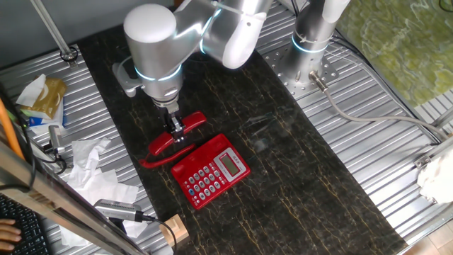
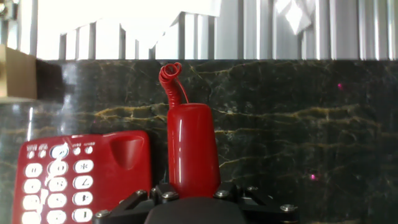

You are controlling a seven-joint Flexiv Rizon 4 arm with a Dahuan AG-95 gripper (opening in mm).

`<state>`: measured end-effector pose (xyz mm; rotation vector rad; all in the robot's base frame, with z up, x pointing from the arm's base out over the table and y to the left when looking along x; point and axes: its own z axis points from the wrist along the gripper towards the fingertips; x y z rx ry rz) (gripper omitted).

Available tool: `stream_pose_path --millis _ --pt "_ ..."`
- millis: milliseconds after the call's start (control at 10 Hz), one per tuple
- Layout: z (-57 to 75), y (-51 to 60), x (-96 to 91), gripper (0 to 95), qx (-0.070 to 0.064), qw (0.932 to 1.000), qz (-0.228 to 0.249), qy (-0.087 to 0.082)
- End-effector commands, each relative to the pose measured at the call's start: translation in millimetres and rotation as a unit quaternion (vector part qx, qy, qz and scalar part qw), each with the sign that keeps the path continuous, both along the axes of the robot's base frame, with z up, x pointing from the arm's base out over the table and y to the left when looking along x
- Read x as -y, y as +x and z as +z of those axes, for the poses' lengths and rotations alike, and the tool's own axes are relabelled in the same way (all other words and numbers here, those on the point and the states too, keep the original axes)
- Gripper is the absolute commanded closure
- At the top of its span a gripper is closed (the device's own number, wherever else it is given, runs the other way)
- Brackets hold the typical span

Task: Place the handset of the telephone on the corresponding phone cradle

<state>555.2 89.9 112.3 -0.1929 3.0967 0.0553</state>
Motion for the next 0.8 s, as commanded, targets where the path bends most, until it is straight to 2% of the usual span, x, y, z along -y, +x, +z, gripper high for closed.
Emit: stream_pose_path --millis 100,500,800 --pt "0.9 -1.4 0.1 95.0 -0.004 0.9993 0.037 0.006" --pt "0.9 -1.6 0.2 95.0 -0.006 0.9992 0.04 0.007" --pt "0.2 -1.5 -3.3 95.0 -0.003 0.9995 0.029 0.012"
